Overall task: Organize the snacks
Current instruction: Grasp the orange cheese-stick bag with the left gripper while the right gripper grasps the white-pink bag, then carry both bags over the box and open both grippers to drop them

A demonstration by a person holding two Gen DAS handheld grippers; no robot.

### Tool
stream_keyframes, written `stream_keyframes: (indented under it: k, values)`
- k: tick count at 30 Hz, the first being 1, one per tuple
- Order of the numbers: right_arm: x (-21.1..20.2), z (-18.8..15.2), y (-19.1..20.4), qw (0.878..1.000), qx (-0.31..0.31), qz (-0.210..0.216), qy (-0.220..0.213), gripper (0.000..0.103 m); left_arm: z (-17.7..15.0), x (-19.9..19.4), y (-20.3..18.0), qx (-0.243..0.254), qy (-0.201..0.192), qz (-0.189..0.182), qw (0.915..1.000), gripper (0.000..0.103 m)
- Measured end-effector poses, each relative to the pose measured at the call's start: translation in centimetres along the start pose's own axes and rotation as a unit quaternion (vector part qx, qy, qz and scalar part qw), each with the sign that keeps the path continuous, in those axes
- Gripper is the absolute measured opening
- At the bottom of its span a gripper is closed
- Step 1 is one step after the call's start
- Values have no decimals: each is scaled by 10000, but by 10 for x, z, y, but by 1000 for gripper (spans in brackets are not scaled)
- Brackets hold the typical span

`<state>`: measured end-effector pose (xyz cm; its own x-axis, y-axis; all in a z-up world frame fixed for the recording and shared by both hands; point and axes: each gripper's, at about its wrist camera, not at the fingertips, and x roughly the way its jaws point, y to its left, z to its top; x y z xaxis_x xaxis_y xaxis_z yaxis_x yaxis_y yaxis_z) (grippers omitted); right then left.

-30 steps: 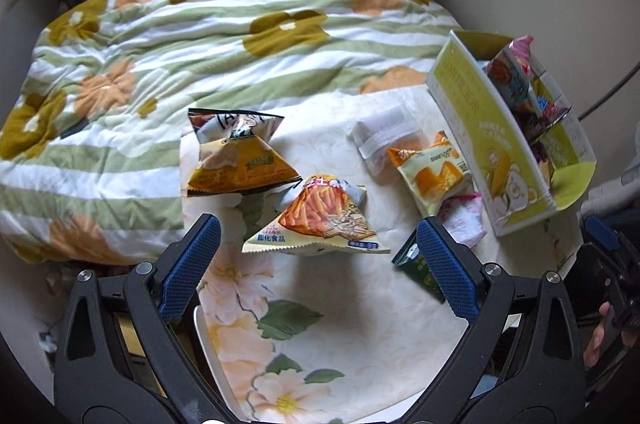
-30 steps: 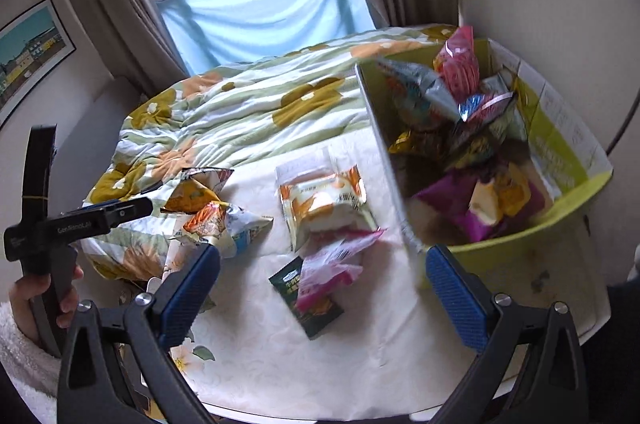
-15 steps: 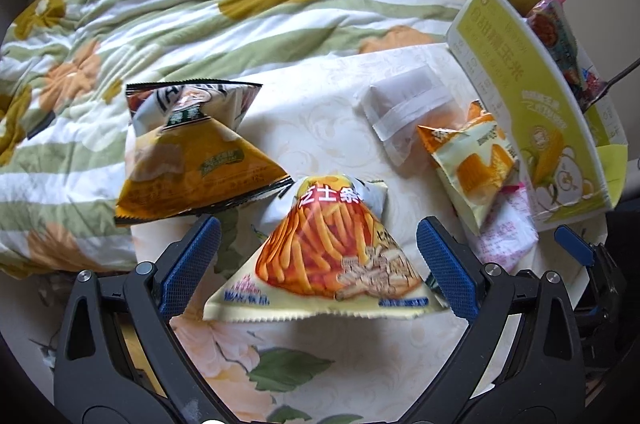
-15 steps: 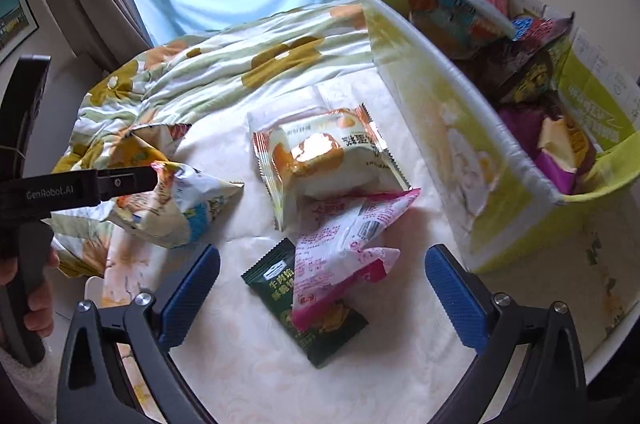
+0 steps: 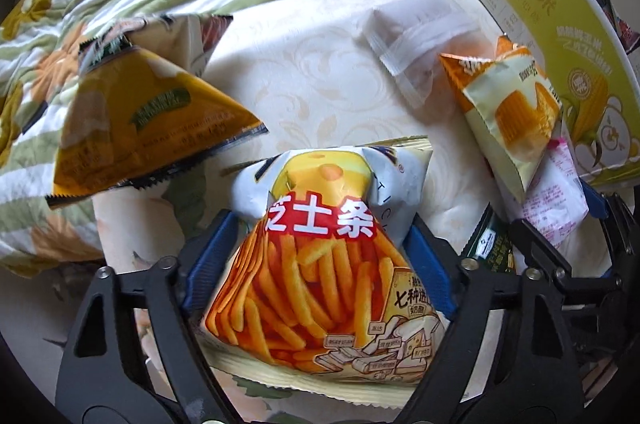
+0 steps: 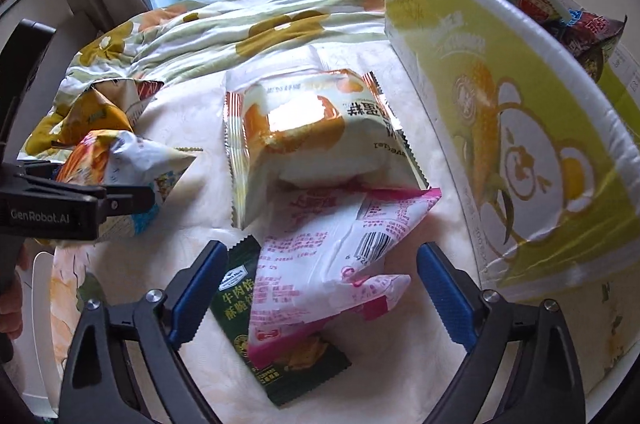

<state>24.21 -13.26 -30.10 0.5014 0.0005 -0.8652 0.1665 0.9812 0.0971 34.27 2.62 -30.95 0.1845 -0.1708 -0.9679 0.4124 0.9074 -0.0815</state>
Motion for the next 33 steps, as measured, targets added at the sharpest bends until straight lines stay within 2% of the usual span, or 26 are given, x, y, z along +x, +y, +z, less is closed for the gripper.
stream_keyframes:
  k: [4, 9, 14, 16, 25, 28, 33]
  values:
    - [4, 4, 0, 10000, -30, 60, 58, 87, -4, -1, 3, -79, -22, -18, 10000, 74]
    - [9, 6, 5, 9998, -174, 18, 124, 87, -13, -5, 5, -217, -32, -211, 9995, 71]
    - [11, 6, 5, 9996, -191, -15, 222, 86, -23, -9, 1, -149, -40, -202, 9997, 66]
    - [12, 5, 6, 9994, -209, -3, 282, 79, -27, -12, 0, -126, -41, -202, 9997, 65]
    - [17, 7, 2, 9989, -133, -153, 429, 57, -36, -18, 5, -219, -121, -279, 9993, 64]
    - [14, 6, 1, 9989, -46, -140, 456, 53, -37, -23, 5, -192, -193, -318, 9991, 64]
    - [6, 3, 1, 9988, -3, -182, 445, 51, -38, -32, 9, -205, -287, -376, 9987, 64]
